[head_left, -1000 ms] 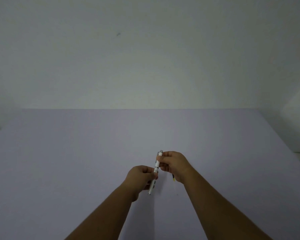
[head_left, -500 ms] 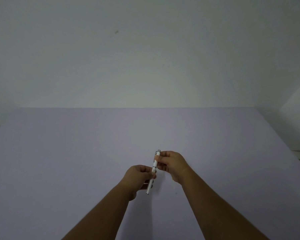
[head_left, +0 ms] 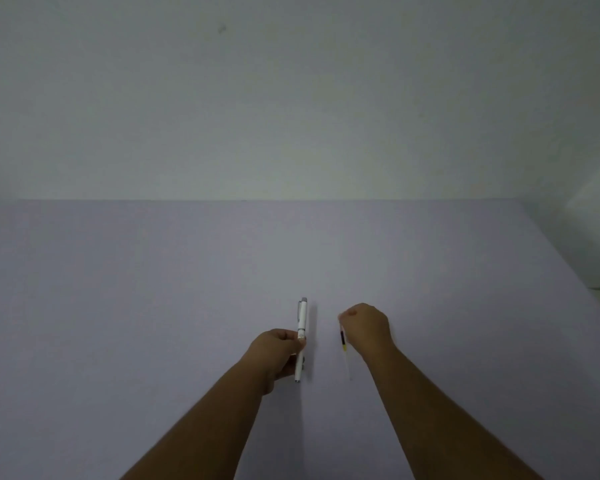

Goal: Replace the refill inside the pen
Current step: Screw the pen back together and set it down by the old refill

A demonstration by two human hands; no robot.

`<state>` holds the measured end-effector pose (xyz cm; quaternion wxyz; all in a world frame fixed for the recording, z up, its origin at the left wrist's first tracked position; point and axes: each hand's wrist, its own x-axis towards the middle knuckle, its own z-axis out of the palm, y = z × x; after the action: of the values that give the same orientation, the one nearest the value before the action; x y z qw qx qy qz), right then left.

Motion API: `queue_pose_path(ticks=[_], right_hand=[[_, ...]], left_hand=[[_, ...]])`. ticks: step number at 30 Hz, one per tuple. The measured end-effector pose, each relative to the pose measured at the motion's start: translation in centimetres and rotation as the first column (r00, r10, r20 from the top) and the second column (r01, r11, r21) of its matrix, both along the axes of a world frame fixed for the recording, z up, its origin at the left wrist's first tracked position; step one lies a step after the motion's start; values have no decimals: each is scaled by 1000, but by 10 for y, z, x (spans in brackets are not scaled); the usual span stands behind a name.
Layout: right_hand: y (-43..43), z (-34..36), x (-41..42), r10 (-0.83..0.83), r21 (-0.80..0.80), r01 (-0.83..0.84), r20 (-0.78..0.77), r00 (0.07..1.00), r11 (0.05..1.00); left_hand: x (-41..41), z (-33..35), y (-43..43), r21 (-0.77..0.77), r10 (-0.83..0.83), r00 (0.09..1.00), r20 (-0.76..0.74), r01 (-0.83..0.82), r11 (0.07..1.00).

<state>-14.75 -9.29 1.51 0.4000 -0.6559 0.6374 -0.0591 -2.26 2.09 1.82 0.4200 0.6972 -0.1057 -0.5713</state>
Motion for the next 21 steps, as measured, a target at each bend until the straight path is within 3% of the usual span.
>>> queue_pose_path(ticks=[3,9,21], right_hand=[[8,-15,-7,81,-44,-89,-160,984,995],[22,-32,-10,38,-29,-42,-104,994,999],[27,-48,2,35,-17,-36,-47,998,999]], left_hand=[[-4,-16,-6,39,-7,993,119,3,999],[-13,-40,-10,69,-39,929,369,15,998],[-25,-53,-14,107,-37,884,465,-15,994]])
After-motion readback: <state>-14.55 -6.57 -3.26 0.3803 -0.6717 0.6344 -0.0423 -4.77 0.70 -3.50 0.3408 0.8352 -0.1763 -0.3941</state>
